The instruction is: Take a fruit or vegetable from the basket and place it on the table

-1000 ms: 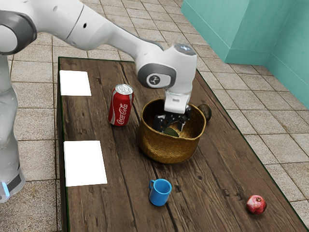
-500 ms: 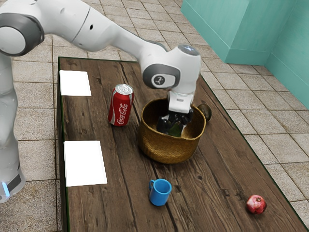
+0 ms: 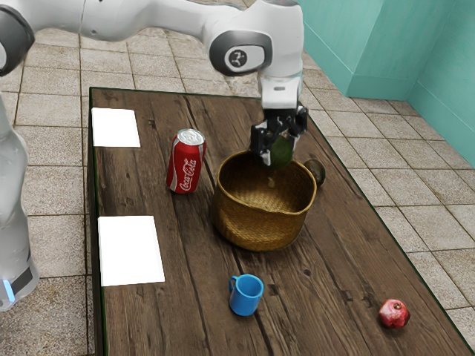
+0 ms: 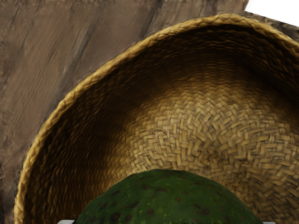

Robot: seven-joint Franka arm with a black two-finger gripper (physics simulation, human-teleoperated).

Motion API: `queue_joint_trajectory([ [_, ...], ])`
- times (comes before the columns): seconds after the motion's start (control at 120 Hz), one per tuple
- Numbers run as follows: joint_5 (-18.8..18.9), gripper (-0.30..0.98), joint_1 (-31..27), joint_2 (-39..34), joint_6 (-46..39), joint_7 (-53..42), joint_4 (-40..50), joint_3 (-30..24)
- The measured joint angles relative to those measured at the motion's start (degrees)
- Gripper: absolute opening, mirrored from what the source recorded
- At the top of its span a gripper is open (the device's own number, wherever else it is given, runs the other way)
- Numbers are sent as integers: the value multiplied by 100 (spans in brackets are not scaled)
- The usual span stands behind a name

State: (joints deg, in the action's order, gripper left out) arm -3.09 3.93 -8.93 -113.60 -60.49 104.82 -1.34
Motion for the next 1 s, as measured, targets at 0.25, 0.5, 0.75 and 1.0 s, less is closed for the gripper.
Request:
queue_joint_trajectory([
  [0.25,-240,34,-9,1040,975,-56,-2367,1005],
  [0.5,-690,36,-458,1671,1466,-104,-3001,1380],
  [0.75,-848,59,-470,1649,1663,-143,-2990,1387],
  [1.0,-928,67,-638,1634,1752,-164,-2957,1382],
])
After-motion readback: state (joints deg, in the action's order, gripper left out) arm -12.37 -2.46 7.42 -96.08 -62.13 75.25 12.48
